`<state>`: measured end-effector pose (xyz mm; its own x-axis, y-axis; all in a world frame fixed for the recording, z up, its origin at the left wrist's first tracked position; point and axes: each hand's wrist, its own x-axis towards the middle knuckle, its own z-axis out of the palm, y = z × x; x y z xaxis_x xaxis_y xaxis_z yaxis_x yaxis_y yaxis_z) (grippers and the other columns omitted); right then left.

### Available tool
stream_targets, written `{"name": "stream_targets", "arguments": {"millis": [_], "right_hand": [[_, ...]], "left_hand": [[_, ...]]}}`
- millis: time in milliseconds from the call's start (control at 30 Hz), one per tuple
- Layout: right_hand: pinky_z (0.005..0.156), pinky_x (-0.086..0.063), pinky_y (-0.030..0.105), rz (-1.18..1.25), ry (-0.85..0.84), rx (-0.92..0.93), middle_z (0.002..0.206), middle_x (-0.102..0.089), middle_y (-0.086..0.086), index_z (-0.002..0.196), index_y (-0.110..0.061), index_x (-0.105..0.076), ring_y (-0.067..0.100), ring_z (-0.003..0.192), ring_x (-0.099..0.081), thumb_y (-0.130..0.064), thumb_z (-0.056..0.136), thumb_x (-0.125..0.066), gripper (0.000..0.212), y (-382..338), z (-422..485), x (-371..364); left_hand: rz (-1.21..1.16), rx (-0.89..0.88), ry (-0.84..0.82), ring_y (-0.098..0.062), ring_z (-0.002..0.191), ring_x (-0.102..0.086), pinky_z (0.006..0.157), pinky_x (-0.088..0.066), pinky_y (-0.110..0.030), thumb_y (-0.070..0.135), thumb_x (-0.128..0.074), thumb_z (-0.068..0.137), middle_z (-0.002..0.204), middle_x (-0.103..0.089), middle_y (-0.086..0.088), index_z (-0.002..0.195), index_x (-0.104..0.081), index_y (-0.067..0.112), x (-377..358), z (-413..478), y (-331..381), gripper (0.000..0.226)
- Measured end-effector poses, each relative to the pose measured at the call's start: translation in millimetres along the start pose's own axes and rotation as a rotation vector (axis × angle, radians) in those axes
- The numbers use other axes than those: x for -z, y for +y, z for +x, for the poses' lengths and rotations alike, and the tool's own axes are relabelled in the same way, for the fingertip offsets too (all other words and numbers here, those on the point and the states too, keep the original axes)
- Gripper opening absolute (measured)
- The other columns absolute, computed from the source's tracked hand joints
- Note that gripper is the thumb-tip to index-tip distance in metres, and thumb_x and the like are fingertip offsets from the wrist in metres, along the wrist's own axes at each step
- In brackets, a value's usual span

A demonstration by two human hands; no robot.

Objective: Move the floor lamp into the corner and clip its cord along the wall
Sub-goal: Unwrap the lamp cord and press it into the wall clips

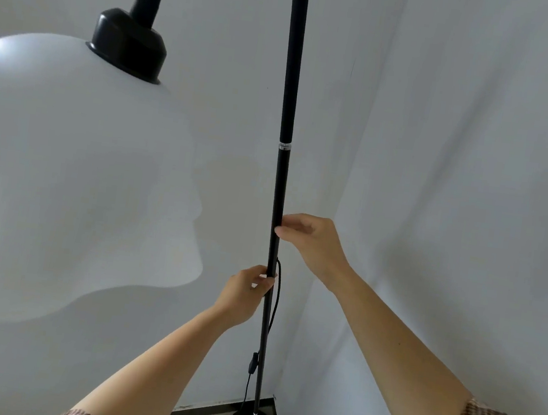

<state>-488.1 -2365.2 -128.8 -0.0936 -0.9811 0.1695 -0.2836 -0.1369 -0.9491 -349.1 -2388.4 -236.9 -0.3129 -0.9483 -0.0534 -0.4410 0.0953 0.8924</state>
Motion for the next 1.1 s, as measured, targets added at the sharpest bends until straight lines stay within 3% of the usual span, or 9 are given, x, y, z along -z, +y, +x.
{"name": "stream_targets", "arguments": {"millis": [167,267,367,500,633,767,833,933,1100], "right_hand": [[0.088,-0.046,0.024,-0.180,0.082,-0.207,0.102,-0.072,0.000,0.103,-0.013,-0.073,0.014,0.101,-0.065,-0.007,0.086,-0.057,0.024,43.2,-11.3,5.2],[0.092,-0.045,0.027,-0.251,-0.049,-0.394,0.114,-0.068,0.010,0.112,-0.007,-0.069,0.023,0.112,-0.060,0.002,0.084,-0.052,0.034,74.5,-22.9,1.5],[0.093,-0.044,0.027,-0.281,-0.222,-0.463,0.115,-0.064,0.009,0.126,-0.010,-0.060,0.021,0.109,-0.058,-0.008,0.087,-0.056,0.039,91.5,-35.1,-12.9],[0.076,-0.044,0.026,-0.276,-0.175,-0.409,0.096,-0.067,0.006,0.106,-0.010,-0.067,0.020,0.089,-0.060,-0.020,0.090,-0.053,0.025,106.0,-46.1,-30.7],[0.061,-0.036,0.025,-0.351,-0.151,-0.369,0.076,-0.055,0.004,0.085,-0.006,-0.058,0.017,0.069,-0.049,-0.025,0.093,-0.050,0.022,127.2,-55.8,-33.0],[0.056,-0.034,0.020,-0.473,-0.262,-0.450,0.070,-0.055,-0.001,0.087,-0.004,-0.062,0.010,0.062,-0.047,-0.024,0.097,-0.045,0.028,153.7,-66.5,-21.5],[0.061,-0.037,0.025,-0.482,-0.171,-0.452,0.080,-0.062,0.005,0.082,-0.009,-0.059,0.016,0.070,-0.054,-0.024,0.098,-0.042,0.027,156.9,-65.9,-11.7],[0.064,-0.046,0.034,-0.302,0.162,-0.424,0.082,-0.063,0.011,0.080,-0.010,-0.056,0.030,0.073,-0.063,-0.025,0.098,-0.041,0.028,142.3,-60.8,3.8],[0.054,-0.039,0.036,-0.287,0.482,-0.115,0.060,-0.047,0.000,0.077,-0.011,-0.046,0.015,0.054,-0.041,-0.034,0.099,-0.039,0.033,93.8,-54.4,17.5]], "left_hand": [[0.000,-0.033,0.055,-0.014,0.088,-0.063,0.063,-0.042,-0.019,0.029,-0.048,0.094,0.098,-0.065,0.005,0.105,-0.059,0.030,1.2,-3.1,8.0,0.015],[-0.028,-0.091,0.145,-0.004,0.082,-0.062,0.060,-0.041,-0.016,0.031,-0.049,0.093,0.093,-0.064,0.011,0.106,-0.059,0.029,3.4,-5.0,19.7,0.016],[-0.031,-0.108,0.160,-0.007,0.081,-0.062,0.061,-0.042,-0.018,0.029,-0.050,0.093,0.090,-0.064,0.010,0.097,-0.059,0.030,3.8,-5.6,26.3,0.010],[-0.019,-0.090,0.125,-0.018,0.078,-0.061,0.059,-0.042,-0.024,0.028,-0.047,0.095,0.090,-0.065,0.003,0.092,-0.057,0.026,3.6,-8.5,23.7,0.011],[-0.022,-0.073,0.106,-0.017,0.060,-0.050,0.056,-0.039,-0.025,0.028,-0.047,0.095,0.089,-0.066,-0.002,0.090,-0.057,0.024,6.4,-9.6,21.2,0.012],[-0.025,-0.071,0.100,-0.034,0.085,-0.061,0.068,-0.047,-0.036,0.028,-0.046,0.096,0.093,-0.067,-0.009,0.094,-0.057,0.020,6.8,-12.0,21.7,0.014],[-0.037,-0.063,0.091,-0.033,0.090,-0.062,0.071,-0.049,-0.037,0.029,-0.046,0.096,0.095,-0.067,-0.008,0.095,-0.057,0.021,7.0,-13.2,22.2,0.013],[-0.034,-0.061,0.085,-0.030,0.092,-0.063,0.072,-0.050,-0.037,0.031,-0.046,0.096,0.097,-0.068,-0.006,0.096,-0.057,0.023,8.4,-13.2,22.0,0.013],[-0.005,-0.094,0.120,-0.030,0.081,-0.063,0.064,-0.050,-0.035,0.029,-0.046,0.096,0.093,-0.068,-0.006,0.094,-0.058,0.019,6.1,-12.0,21.9,0.015]]}}
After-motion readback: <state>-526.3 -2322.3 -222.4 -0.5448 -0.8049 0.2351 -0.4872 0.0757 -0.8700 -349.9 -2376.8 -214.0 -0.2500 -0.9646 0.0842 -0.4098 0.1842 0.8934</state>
